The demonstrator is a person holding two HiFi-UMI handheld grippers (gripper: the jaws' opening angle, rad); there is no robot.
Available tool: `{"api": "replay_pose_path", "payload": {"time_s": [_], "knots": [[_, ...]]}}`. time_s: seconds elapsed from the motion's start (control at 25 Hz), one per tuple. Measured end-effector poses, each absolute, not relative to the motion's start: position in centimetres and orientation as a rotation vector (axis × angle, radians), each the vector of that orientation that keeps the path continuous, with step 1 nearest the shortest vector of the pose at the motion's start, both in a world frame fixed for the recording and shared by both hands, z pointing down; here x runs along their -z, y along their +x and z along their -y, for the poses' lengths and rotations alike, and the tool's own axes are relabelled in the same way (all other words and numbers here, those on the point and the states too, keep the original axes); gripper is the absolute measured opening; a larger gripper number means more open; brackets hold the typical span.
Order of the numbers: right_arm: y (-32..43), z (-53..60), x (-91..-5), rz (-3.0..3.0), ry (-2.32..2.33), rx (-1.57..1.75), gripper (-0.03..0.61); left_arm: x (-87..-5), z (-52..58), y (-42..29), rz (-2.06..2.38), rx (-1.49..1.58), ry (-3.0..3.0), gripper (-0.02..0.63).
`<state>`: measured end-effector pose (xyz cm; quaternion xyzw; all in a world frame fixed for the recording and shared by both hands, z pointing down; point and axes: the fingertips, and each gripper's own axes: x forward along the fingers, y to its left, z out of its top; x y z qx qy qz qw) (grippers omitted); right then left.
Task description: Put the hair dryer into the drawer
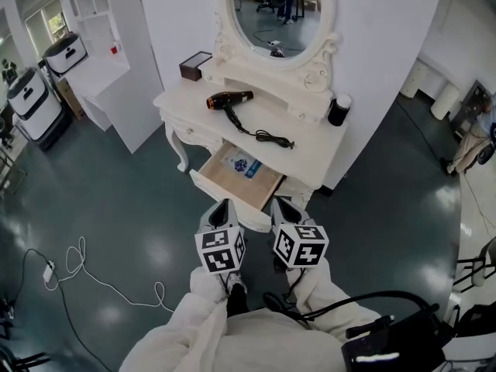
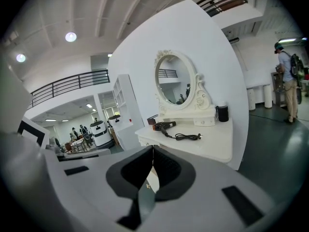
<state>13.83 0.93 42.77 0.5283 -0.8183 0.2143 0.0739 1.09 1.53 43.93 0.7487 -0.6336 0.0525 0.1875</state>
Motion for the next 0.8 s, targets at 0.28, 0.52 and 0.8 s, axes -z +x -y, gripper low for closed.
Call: {"api": "replay_pose_path", "payload": {"time_s": [0.28,0.52,0.8], "knots": [[11.6,4.5,-41.9,2.441,1.597,-0.628,0.061,-43.4,3.8,-1.1,1.764,-0.14,2.119,-0.005],[9.7,8.6,-41.3,2.43,1.606,-0.607,0.061,-42.9,8.3,-3.1,1.756,-0.117,2.123,-0.005],[8.5,12.4,-41.6,2.394,1.637,-0.619,0.061,-43.5,12.6,-5.0,1.725,-0.113,2.122,-0.005]]}}
